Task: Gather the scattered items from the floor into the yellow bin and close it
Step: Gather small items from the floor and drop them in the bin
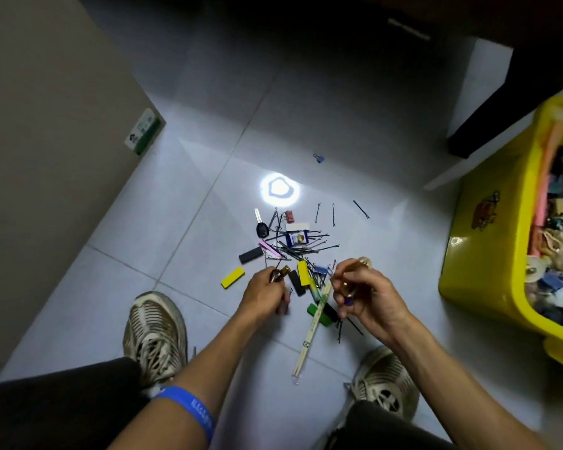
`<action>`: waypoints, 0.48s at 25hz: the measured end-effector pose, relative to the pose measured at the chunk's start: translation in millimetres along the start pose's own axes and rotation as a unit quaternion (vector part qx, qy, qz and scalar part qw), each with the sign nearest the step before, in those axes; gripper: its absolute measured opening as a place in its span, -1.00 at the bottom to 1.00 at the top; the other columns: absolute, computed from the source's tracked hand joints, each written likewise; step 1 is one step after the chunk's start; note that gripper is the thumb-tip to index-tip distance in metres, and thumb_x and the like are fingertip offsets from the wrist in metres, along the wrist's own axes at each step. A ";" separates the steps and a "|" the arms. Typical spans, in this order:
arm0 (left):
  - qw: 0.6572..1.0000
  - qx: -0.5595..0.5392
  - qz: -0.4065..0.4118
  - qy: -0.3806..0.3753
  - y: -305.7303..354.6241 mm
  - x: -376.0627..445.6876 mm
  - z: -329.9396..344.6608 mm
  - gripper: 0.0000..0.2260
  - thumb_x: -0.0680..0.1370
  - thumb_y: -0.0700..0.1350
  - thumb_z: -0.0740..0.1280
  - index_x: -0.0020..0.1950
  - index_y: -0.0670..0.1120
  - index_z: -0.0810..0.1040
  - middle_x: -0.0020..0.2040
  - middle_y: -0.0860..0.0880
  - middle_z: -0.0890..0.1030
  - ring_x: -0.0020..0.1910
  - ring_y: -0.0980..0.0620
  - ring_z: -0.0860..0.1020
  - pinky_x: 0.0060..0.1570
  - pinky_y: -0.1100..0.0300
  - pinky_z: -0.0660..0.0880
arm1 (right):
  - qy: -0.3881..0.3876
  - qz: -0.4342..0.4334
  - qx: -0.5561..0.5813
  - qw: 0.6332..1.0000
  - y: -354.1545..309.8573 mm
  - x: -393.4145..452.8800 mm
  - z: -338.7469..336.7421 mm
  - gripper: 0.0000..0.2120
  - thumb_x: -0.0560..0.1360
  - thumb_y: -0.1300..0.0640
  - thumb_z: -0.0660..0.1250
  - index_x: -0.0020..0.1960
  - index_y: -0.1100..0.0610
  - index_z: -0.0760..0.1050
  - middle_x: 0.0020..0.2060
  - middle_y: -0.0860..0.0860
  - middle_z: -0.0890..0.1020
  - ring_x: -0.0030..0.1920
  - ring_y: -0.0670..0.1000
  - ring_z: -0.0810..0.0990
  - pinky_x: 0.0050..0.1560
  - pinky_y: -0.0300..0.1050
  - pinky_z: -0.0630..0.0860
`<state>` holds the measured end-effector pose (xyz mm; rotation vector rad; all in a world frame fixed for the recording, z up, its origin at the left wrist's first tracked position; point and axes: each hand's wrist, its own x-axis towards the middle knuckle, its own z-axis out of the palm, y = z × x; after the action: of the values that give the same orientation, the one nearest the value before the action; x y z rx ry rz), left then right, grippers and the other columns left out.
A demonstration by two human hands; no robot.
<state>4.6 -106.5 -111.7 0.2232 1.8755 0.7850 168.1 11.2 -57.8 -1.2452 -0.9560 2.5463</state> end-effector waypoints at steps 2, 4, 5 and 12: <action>1.000 0.020 0.012 -0.019 -2.3 4.4 8.7 -0.89 0.46 -0.24 0.33 -0.24 -0.10 0.45 -0.44 -0.01 0.55 -0.46 0.02 0.51 -0.47 0.21 0.44 | 0.061 0.005 -0.077 0.995 13.0 10.9 -6.3 -0.79 0.47 0.01 0.41 -0.25 0.12 0.54 -0.37 0.14 0.53 -0.51 0.02 0.43 -0.47 -0.13 0.43; 0.998 0.019 0.037 -0.050 -4.7 8.5 16.1 -0.78 0.42 0.01 0.44 -0.28 -0.09 0.49 -0.40 0.01 0.52 -0.42 0.06 0.47 -0.43 0.24 0.41 | 0.104 0.016 -0.156 0.982 25.4 21.6 -10.5 -0.74 0.60 0.04 0.26 -0.14 0.20 0.54 -0.37 0.20 0.58 -0.58 0.02 0.43 -0.47 -0.12 0.44; 0.998 0.011 0.041 -0.047 -5.9 10.0 18.8 -0.70 0.43 0.11 0.42 -0.30 -0.10 0.53 -0.40 0.01 0.53 -0.41 0.05 0.46 -0.39 0.22 0.40 | 0.115 0.021 -0.197 0.973 32.1 25.8 -11.0 -0.76 0.63 0.12 0.18 -0.07 0.22 0.53 -0.35 0.22 0.60 -0.57 0.01 0.48 -0.47 -0.11 0.44; 0.945 0.285 0.070 0.142 2.9 19.1 39.8 -0.70 0.61 0.10 0.18 0.10 -0.09 0.54 -0.02 -0.12 0.65 -0.03 -0.18 0.59 -0.11 0.05 0.47 | 0.194 0.063 -0.649 0.733 73.9 35.0 -3.9 -0.56 0.57 -0.26 0.14 -0.18 0.09 0.48 -0.16 0.11 0.65 -0.11 0.20 0.60 -0.24 -0.06 0.39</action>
<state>30.5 -78.5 -134.1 0.6401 2.3540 0.3562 158.7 -31.3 -127.1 -1.9532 -2.7021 1.2353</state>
